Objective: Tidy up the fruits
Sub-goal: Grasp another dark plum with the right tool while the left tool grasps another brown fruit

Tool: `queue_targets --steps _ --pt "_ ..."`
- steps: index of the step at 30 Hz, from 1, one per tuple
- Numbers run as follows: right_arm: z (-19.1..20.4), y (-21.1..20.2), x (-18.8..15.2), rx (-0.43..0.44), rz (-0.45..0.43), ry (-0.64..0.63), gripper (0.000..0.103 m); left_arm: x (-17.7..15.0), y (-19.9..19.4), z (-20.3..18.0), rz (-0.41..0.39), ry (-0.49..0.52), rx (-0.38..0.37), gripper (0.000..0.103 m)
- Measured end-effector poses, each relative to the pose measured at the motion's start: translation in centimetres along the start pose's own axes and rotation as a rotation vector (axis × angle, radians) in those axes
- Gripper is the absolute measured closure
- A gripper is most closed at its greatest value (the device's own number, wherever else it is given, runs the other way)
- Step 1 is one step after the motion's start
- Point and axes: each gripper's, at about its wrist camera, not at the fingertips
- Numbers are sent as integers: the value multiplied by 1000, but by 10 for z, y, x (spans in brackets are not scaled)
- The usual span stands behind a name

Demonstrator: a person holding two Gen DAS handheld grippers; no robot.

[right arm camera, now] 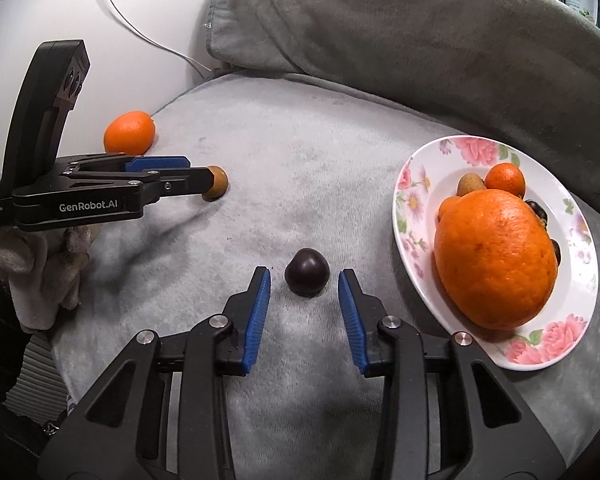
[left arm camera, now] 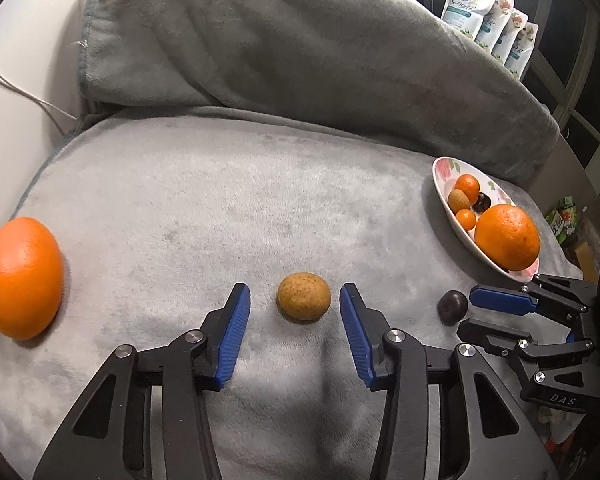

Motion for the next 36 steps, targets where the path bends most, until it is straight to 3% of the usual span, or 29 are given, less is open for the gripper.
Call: queue_targets --steps 8,17,23,36 --pt "0 7 4 -17 10 -10 67 1 9 -2 20 18 -1 66" --pt "2 13 8 -26 33 -24 77 2 14 -5 36 23 -15 73" --pt "1 12 7 -22 31 -17 78 4 16 -7 36 27 -13 74" --pt "-1 -11 7 -1 -30 3 79 9 -15 -14 -43 32 -6 75"
Point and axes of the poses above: each gripper's, at about its wrist camera, not at the fingertips, and y roughly the way its jaws point, z to its left, x to its top, and after that the axes turned 8 degrees about x, right-handed
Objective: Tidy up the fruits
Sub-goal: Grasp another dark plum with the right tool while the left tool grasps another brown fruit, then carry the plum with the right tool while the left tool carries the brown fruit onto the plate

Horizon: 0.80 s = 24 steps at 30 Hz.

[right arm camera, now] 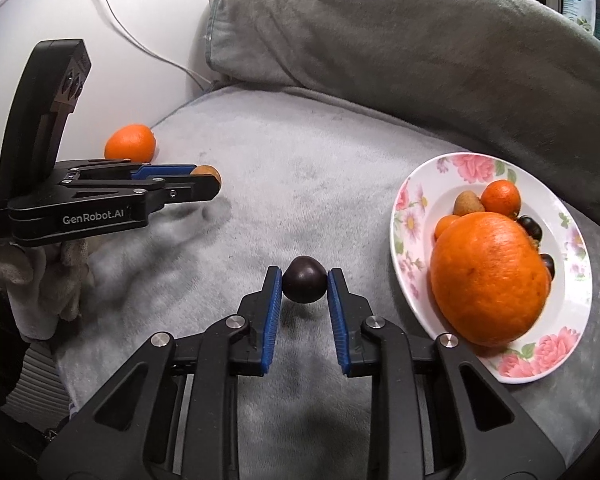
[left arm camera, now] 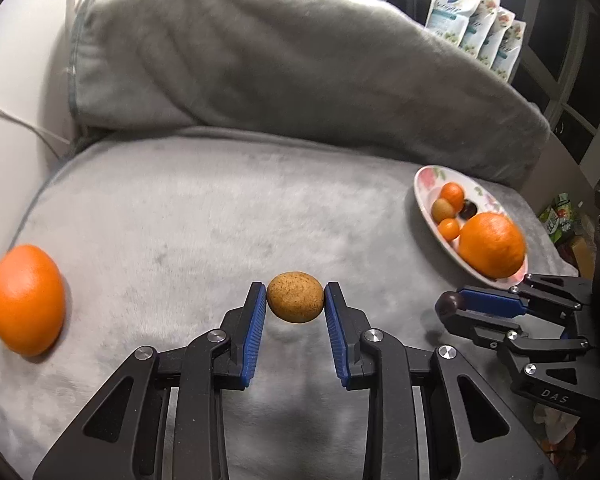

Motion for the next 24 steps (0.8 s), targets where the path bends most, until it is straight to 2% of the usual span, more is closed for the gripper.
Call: queue_targets --steps 13,24 --pt "-9 -37 1 -12 -81 25 79 17 -24 -30 -78 34 -39 75" --pt "-33 -72 -2 -51 -154 67 79 32 -25 -67 -106 72 -96 75"
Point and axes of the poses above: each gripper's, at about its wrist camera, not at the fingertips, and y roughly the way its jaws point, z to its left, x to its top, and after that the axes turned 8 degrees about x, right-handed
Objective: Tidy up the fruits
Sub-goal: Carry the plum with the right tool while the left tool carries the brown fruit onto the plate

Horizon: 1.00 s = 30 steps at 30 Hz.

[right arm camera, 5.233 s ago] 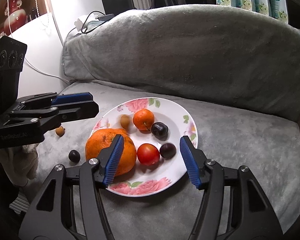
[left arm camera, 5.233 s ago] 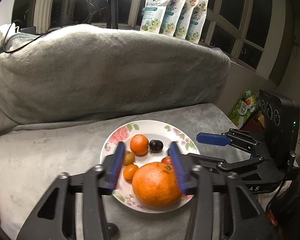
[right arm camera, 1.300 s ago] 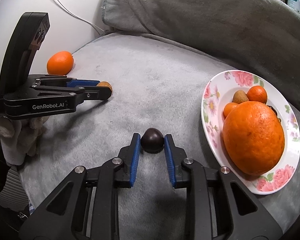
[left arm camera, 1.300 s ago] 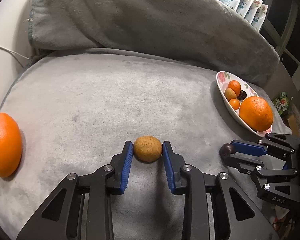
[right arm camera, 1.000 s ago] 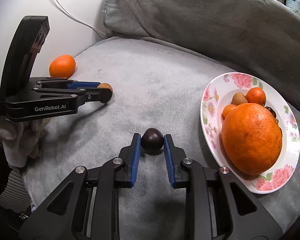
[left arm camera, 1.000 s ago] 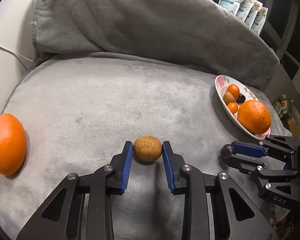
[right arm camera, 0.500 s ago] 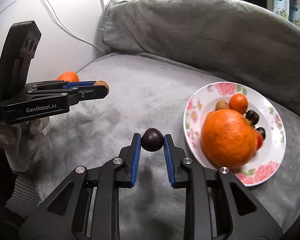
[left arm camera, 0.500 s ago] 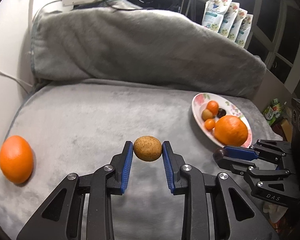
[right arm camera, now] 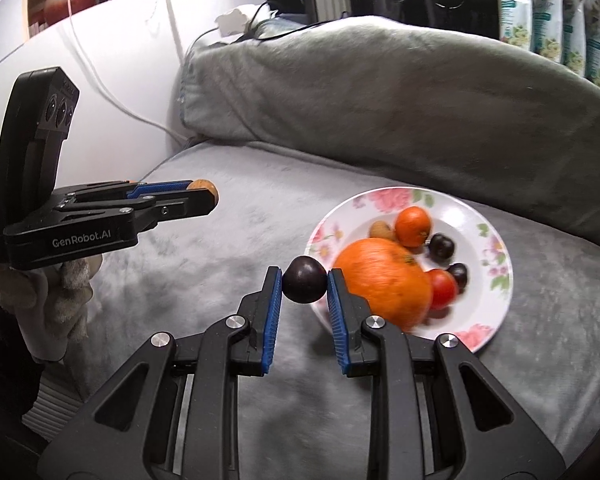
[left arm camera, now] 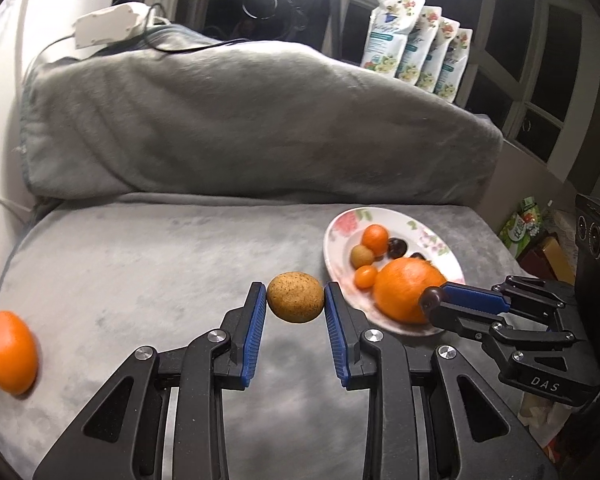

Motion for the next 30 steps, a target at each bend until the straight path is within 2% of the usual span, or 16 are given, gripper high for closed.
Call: queue_targets --steps 15,30 --pt "-47 -26 -1 -70 -57 75 79 19 16 -40 -3 46 -63 75" --pt "-84 -24 -6 -86 -51 141 79 35 37 -69 11 77 -98 75"
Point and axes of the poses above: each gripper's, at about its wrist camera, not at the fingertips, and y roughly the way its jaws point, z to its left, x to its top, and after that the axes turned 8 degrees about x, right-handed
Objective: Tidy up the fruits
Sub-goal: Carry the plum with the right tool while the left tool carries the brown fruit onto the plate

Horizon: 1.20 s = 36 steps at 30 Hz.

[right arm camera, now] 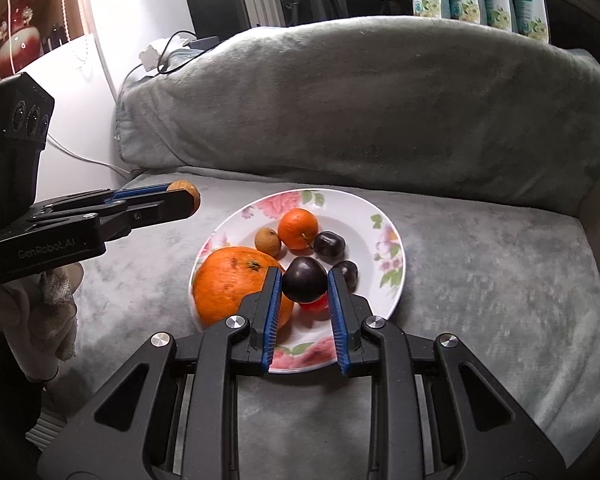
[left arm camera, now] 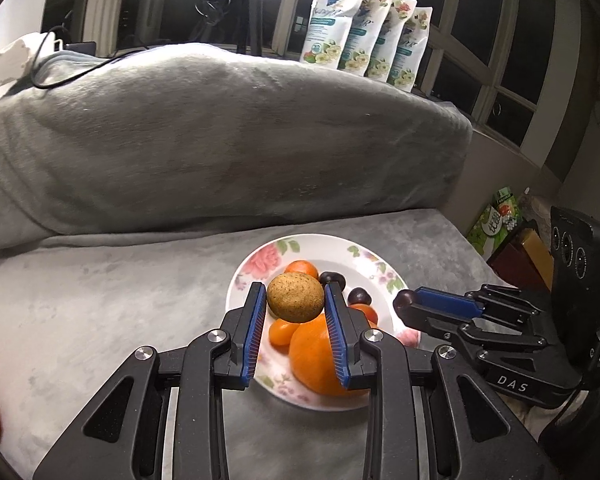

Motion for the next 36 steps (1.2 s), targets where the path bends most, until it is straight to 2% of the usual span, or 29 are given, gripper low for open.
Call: queue_targets --steps 27,32,35,36 --pt "-10 8 -2 23 11 8 78 9 9 -13 2 24 -11 74" --pt "-9 7 -2 25 11 3 77 11 7 -14 -5 22 -9 69" --pt "-8 7 -2 27 12 -1 72 12 6 -14 -11 23 -8 68" --pt "-7 7 -2 25 9 -3 64 12 5 -15 -12 24 -7 65"
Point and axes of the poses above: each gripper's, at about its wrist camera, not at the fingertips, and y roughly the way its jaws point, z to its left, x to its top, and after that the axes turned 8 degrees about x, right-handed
